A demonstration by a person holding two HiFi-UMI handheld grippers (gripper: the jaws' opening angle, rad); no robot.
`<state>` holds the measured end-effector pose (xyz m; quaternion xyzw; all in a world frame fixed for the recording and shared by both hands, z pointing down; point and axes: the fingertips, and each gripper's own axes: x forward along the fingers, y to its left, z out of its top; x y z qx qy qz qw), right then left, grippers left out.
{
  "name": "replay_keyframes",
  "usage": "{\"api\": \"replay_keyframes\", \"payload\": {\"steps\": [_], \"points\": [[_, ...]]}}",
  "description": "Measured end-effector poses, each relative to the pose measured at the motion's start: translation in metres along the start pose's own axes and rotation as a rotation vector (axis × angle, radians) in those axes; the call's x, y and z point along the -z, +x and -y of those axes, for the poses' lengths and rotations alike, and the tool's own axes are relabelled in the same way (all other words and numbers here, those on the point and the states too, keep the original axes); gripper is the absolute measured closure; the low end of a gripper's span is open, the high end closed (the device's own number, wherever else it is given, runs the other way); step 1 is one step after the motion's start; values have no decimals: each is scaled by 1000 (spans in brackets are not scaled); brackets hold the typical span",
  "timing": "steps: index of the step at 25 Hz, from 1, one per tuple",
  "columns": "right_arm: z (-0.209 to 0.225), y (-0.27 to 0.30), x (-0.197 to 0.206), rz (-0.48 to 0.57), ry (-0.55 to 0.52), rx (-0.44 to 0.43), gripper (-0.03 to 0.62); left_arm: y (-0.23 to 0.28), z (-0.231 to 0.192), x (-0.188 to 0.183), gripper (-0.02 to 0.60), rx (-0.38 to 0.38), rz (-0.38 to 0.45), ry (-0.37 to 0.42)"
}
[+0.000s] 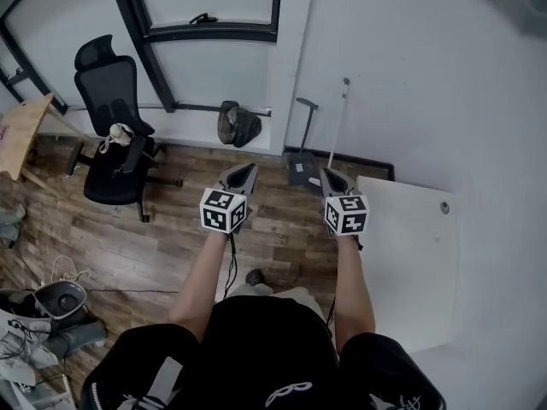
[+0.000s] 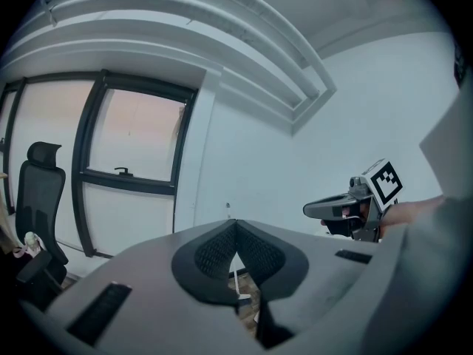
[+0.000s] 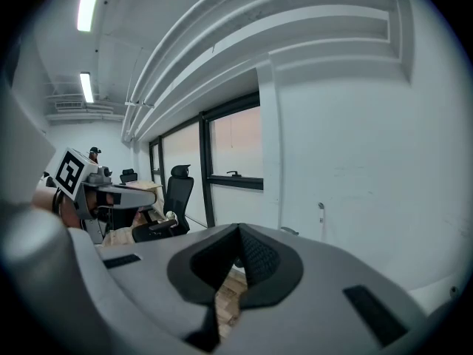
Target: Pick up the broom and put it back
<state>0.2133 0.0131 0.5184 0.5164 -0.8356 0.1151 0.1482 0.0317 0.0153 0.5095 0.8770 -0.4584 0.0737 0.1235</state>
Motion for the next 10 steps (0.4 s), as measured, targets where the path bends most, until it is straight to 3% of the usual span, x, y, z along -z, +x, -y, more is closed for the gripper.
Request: {"api": "replay_keyframes", "payload": {"steps": [10], "points": [[-5, -5, 5, 1, -7, -19, 569, -2, 6, 5, 560, 15, -9, 6]]}}
